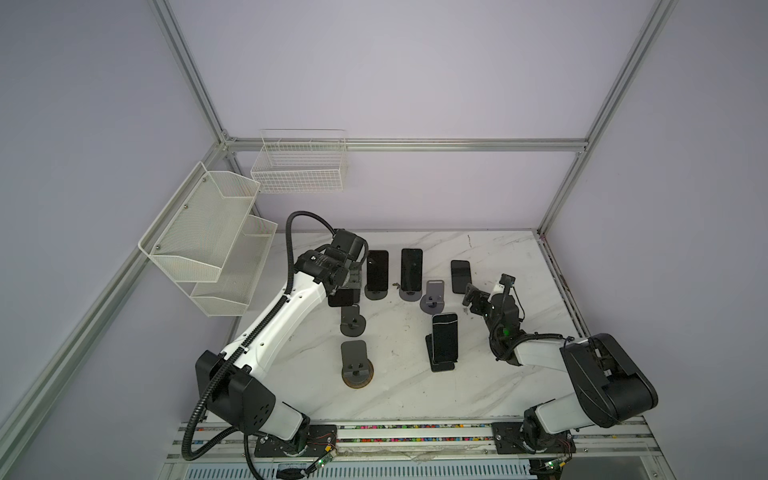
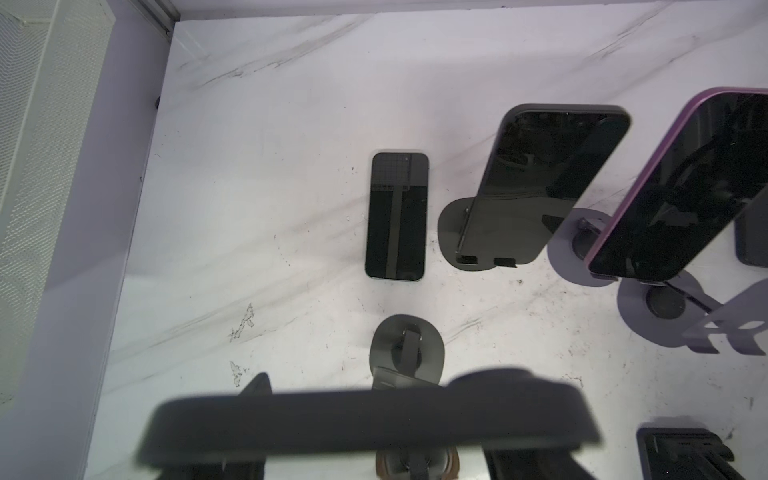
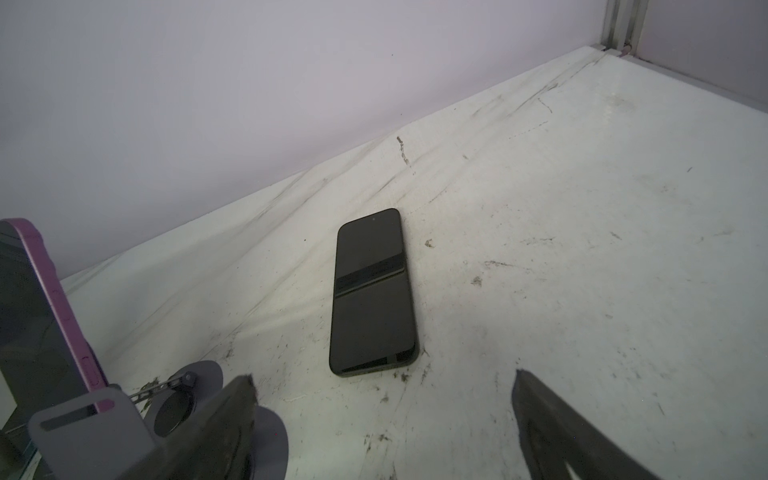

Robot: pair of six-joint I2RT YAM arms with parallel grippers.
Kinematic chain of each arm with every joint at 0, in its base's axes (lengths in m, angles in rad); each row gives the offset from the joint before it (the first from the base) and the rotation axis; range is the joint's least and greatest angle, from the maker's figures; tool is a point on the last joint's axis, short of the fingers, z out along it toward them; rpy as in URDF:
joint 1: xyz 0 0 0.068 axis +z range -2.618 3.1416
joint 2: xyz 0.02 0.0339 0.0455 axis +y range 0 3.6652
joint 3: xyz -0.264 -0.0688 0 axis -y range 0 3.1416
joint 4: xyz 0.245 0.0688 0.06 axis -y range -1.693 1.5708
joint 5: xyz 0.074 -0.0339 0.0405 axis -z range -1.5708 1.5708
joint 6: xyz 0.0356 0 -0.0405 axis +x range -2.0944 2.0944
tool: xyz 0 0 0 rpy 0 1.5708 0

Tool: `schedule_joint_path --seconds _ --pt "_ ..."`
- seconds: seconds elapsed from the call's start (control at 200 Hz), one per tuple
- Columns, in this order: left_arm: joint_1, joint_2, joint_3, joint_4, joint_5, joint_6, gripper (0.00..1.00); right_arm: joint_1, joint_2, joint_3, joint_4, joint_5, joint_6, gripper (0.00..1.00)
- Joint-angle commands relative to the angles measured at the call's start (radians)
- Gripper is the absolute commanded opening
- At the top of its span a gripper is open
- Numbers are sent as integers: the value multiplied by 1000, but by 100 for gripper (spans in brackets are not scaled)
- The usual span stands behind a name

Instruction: Remove the phone from the phone stand

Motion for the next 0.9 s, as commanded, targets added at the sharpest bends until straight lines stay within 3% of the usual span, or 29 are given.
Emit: schedule_joint_path --seconds 0.0,0.335,0.565,0.715,0.895 --pt "56 0 114 44 42 76 59 4 -16 -15 46 -3 -8 97" --pt "199 128 108 76 -16 162 59 3 -17 1 -7 57 29 97" --pt "286 247 106 152 31 274 59 4 -12 10 -22 53 29 97" --pt "337 328 97 210 119 319 59 4 -13 9 -21 52 29 97" --pt "350 431 122 224 90 337 59 4 -22 -6 3 31 19 97"
